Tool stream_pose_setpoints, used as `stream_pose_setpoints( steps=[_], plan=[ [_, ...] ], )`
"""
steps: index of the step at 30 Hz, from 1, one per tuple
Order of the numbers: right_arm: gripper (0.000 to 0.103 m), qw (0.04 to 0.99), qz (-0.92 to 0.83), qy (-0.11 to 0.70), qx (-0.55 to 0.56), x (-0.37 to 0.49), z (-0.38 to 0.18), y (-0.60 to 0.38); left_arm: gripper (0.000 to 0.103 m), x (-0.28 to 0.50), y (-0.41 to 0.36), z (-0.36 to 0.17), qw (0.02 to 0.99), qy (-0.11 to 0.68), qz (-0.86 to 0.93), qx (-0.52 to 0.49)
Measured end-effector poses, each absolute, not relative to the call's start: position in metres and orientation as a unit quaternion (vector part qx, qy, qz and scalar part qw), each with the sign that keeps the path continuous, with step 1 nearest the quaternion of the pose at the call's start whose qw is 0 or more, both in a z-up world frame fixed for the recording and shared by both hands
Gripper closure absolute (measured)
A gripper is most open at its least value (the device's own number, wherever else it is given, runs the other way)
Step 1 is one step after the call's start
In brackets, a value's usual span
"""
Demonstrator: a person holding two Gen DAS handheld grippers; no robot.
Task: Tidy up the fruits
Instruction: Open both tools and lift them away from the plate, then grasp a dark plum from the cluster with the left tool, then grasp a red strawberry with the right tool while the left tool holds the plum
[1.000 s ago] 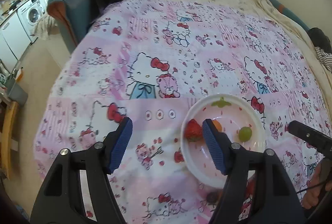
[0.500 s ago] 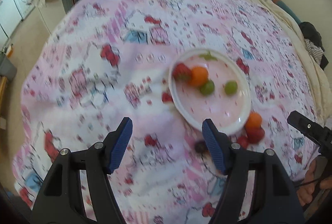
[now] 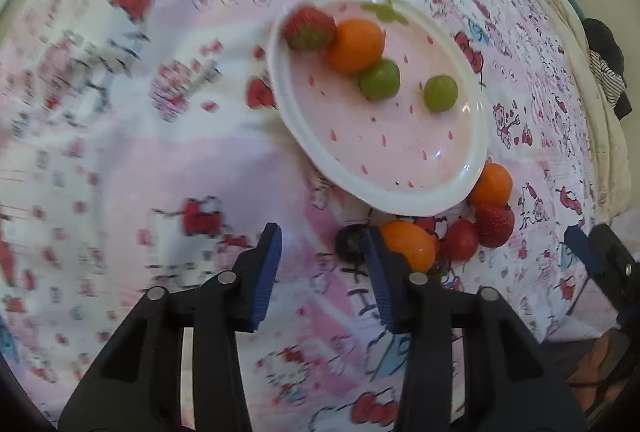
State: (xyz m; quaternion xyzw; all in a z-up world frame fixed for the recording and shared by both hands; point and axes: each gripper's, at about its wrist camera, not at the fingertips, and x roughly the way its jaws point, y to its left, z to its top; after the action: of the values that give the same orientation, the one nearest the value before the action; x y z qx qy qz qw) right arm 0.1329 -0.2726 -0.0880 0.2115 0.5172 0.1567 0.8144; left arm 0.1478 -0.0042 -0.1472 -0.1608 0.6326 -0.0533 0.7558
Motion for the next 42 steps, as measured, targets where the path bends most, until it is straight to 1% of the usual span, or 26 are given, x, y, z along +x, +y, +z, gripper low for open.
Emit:
stream_pose_setpoints(
  steps=[3,5,6,7,9,13,17,20,21,25,28,30,34,38,42],
  plan=[
    [0.033,0.815,0.158,0.517,0.209,0.135,-0.088,-0.271,0.067,0.15,-0.009,-0.157,0.746,0.642,-0.052,-0.169],
    [0.033,0.815,0.158,0.518,0.205,0.135,-0.089,-0.27,0.072,0.151,-0.009,-0.159,0.742,0.643,-0.051,-0.184],
    [0.033,0.815,0.158,0.518,0.204,0.136,-0.089,-0.27,0.084,0.151,-0.007,-0.162,0.736,0.643,-0.058,-0.205],
    [0.033,0.815,0.157,0.519,0.204,0.136,-0.089,-0.27,0.086,0.152,-0.005,-0.167,0.726,0.647,-0.066,-0.225],
    [0.033,0.814,0.156,0.52,0.207,0.137,-0.09,-0.271,0.086,0.152,-0.006,-0.169,0.72,0.651,-0.068,-0.231],
    [0.033,0.814,0.156,0.52,0.207,0.139,-0.091,-0.27,0.088,0.151,-0.013,-0.163,0.726,0.651,-0.076,-0.209],
    [0.033,0.813,0.156,0.521,0.207,0.14,-0.091,-0.27,0.088,0.144,-0.008,-0.139,0.755,0.633,-0.056,-0.163],
    [0.033,0.813,0.157,0.523,0.205,0.141,-0.092,-0.267,0.087,0.14,0.004,-0.132,0.765,0.629,-0.036,-0.13],
    [0.033,0.813,0.157,0.523,0.203,0.141,-0.093,-0.266,0.087,0.138,0.006,-0.133,0.765,0.632,-0.026,-0.118],
    [0.033,0.81,0.162,0.527,0.199,0.143,-0.095,-0.259,0.085,0.133,0.011,-0.151,0.746,0.654,-0.026,-0.12],
    [0.033,0.81,0.163,0.527,0.198,0.143,-0.095,-0.256,0.084,0.131,0.004,-0.157,0.744,0.662,-0.029,-0.091],
    [0.033,0.81,0.163,0.528,0.197,0.143,-0.094,-0.255,0.086,0.131,-0.001,-0.16,0.742,0.665,-0.033,-0.074],
    [0.033,0.809,0.16,0.531,0.192,0.145,-0.096,-0.255,0.087,0.133,-0.002,-0.157,0.749,0.657,-0.035,-0.083],
    [0.033,0.808,0.154,0.531,0.202,0.146,-0.097,-0.262,0.087,0.13,0.002,-0.138,0.765,0.638,-0.035,-0.077],
    [0.033,0.807,0.144,0.533,0.21,0.147,-0.098,-0.268,0.087,0.118,-0.002,-0.104,0.797,0.601,-0.032,-0.045]
  ],
)
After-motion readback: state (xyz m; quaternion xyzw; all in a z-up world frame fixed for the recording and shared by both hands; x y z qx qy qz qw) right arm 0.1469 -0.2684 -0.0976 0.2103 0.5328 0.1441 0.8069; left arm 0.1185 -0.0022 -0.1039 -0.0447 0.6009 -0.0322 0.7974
